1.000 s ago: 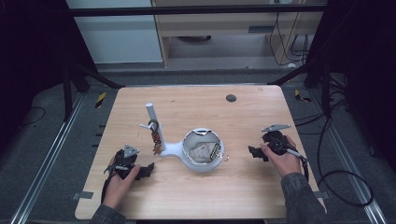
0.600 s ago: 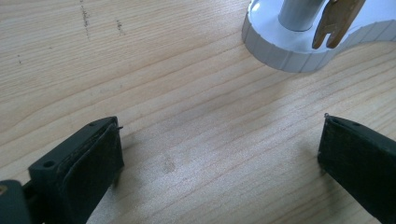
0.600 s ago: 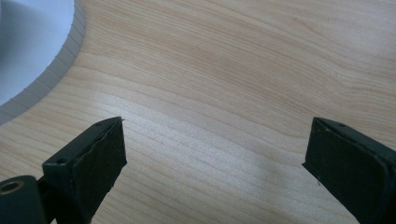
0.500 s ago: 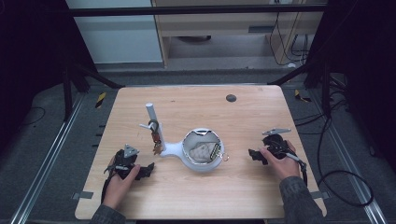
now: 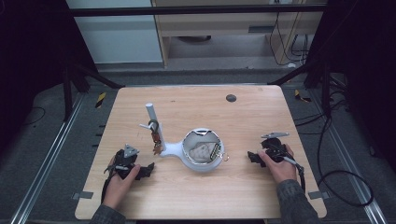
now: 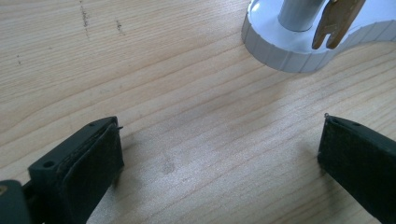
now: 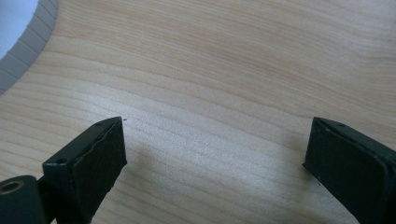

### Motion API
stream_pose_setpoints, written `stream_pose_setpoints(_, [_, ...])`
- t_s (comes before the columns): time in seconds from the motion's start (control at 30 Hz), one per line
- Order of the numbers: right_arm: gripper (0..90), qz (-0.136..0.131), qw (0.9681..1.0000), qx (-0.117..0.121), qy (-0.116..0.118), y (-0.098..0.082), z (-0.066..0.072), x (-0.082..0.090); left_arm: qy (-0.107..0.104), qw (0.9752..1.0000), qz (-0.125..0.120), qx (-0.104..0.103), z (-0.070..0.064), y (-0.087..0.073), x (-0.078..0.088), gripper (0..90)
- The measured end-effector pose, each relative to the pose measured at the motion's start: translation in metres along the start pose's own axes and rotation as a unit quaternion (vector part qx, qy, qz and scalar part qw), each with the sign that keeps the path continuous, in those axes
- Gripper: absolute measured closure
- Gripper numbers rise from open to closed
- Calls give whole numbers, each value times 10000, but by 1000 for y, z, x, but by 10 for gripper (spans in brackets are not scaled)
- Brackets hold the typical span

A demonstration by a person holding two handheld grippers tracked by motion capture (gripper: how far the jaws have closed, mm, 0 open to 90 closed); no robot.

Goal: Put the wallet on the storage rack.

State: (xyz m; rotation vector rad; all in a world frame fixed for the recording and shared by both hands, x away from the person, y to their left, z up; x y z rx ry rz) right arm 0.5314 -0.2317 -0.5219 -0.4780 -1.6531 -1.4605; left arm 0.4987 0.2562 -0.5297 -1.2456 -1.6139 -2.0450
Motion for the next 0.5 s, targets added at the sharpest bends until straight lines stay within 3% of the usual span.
stream_pose_setpoints(0.13, [43, -72, 9999, 18, -69, -3, 2, -2, 0, 10000, -2, 1, 0, 0, 0, 0])
stream_pose_setpoints(0.23, [22, -134, 9995, 179, -219, -5, 4, -4, 0, 10000, 0, 2, 0, 0, 0, 0])
stream_pose_setpoints(0.37, [16, -511, 9983, 99, -268, -12, 6, -5, -2, 10000, -1, 2, 0, 0, 0, 0])
stream_pose_setpoints(0.5, [16, -511, 9983, 63, -271, -14, 8, -3, -1, 10000, -1, 1, 0, 0, 0, 0])
Point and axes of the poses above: each handheld gripper's, and its own axes: x roughly backward along the jaws, y roughly out of its top, z roughly to its left, the point moved 3 cm from there along -x, roughly forward along the jaws, and after that the axes turned 3 degrees about z, right-handed, at the moved point
